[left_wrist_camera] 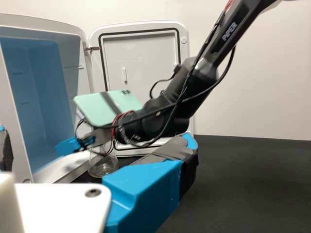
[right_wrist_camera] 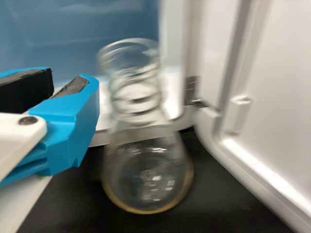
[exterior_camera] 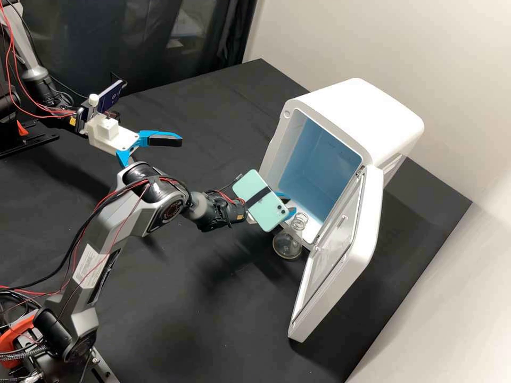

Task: Place the flask in the incubator

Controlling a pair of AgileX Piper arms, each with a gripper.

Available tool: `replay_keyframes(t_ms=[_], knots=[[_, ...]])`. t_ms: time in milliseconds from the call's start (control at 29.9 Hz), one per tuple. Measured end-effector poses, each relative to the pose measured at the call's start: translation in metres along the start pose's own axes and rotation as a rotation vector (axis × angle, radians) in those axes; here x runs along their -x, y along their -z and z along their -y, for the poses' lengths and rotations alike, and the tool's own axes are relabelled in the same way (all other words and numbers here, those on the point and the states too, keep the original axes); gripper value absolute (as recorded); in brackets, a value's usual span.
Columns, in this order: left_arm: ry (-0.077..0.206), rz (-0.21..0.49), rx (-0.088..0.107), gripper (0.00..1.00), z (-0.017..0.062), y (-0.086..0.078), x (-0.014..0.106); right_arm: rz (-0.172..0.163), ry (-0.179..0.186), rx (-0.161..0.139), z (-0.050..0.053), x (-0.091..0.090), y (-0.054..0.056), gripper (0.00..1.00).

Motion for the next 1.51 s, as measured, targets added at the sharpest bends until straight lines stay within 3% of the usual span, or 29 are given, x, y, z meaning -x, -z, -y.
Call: replay_keyframes(t_ms=[167,268,502,536,670,904,1172,1306,1507], knots=[[0.000,0.000,0.000,1.00,0.0000,0.000,0.000,0.018,-0.032,-0.058,-0.022,0.011,-0.009,0.00],[0.000,0.000,0.000,1.00,0.0000,0.000,0.000,0.004,-0.071,-0.086,-0.036,0.019,-0.013,0.00],[0.000,0.000,0.000,1.00,0.0000,0.000,0.000,-0.030,-0.099,-0.105,-0.050,0.034,-0.017,0.00],[0.000,0.000,0.000,1.00,0.0000,0.000,0.000,-0.039,-0.100,-0.101,-0.051,0.036,-0.017,1.00],[0.000,0.000,0.000,1.00,0.0000,0.000,0.000,-0.058,-0.091,-0.093,-0.052,0.045,-0.016,1.00],[0.000,0.000,0.000,1.00,0.0000,0.000,0.000,-0.064,-0.098,-0.114,-0.057,0.055,-0.015,1.00],[0.000,0.000,0.000,1.00,0.0000,0.000,0.000,-0.073,-0.087,-0.097,-0.055,0.057,-0.016,1.00],[0.000,0.000,0.000,1.00,0.0000,0.000,0.000,-0.072,-0.064,-0.090,-0.051,0.060,-0.020,1.00],[0.000,0.000,0.000,1.00,0.0000,0.000,0.000,-0.054,-0.020,-0.055,-0.042,0.066,-0.030,1.00]])
